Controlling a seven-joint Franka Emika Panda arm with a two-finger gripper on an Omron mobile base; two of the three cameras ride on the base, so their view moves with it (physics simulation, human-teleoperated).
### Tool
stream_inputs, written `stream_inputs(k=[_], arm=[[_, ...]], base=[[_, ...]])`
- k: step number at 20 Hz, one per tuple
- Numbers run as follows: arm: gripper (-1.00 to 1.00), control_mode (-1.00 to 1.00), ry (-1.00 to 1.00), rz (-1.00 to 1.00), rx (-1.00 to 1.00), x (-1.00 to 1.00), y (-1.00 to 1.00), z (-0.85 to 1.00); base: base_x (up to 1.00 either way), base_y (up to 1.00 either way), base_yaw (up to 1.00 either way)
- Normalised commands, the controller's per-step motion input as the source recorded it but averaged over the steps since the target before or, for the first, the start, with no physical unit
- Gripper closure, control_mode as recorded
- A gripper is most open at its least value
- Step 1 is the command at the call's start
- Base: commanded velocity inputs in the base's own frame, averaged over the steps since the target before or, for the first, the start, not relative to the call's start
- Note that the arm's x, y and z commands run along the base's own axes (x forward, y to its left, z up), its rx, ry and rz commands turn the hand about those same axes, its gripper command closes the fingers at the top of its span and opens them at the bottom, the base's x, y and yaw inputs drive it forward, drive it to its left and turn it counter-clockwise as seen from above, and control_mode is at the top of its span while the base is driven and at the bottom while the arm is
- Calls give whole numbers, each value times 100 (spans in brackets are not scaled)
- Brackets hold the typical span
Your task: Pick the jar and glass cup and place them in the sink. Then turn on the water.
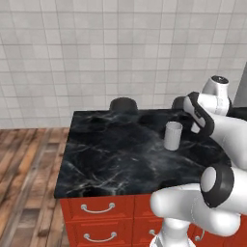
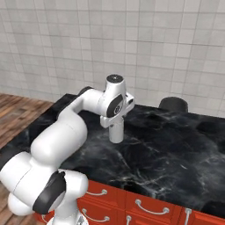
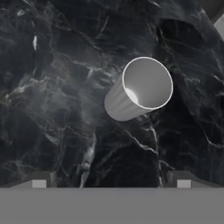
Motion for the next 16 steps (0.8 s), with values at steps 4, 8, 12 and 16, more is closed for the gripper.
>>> stream_inputs(k=[4,8,12,16], arm=[[-100,-100,16,-2,0,68,27,-21],[-100,-100,12,-11,0,79,31,-1],[-100,-100,11,-9,0,65,15,-8],[-100,-100,9,-5,0,49,3,-22]], base=[[0,0,0],[0,0,0],[0,0,0],[0,0,0]])
